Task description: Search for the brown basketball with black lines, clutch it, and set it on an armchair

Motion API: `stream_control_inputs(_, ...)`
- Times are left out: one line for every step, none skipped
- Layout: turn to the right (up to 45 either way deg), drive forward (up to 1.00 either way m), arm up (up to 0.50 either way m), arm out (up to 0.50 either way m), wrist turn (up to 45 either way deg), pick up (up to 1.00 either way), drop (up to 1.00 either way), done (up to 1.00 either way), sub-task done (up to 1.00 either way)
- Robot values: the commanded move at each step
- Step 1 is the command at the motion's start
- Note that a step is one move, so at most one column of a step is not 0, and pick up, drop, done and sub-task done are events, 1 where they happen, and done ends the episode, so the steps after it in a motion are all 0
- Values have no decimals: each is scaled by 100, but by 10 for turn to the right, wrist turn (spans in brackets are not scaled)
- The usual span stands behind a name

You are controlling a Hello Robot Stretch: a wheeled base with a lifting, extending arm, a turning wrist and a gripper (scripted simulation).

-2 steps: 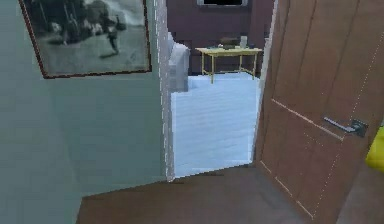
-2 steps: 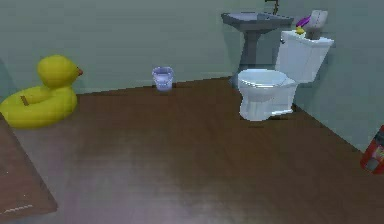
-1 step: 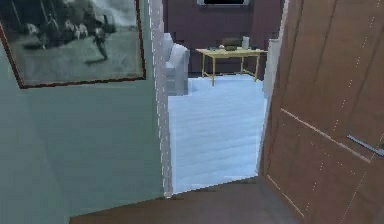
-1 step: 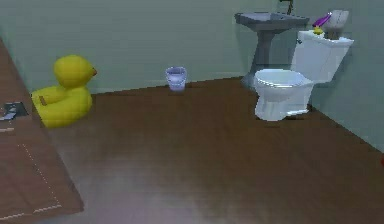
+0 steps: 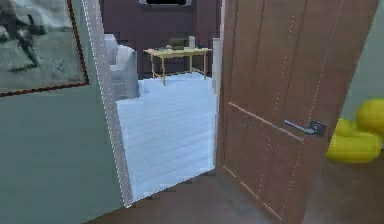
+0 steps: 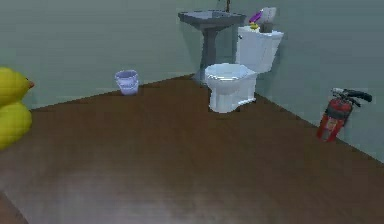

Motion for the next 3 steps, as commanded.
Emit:
stream_control_inputs(0, 85, 0, 0, 0, 0, 0, 0, 0)
stream_control_inputs(-60, 0, 0, 0, 0, 0, 0, 0, 0)
stream_control_inputs(0, 80, 0, 0, 0, 0, 0, 0, 0)
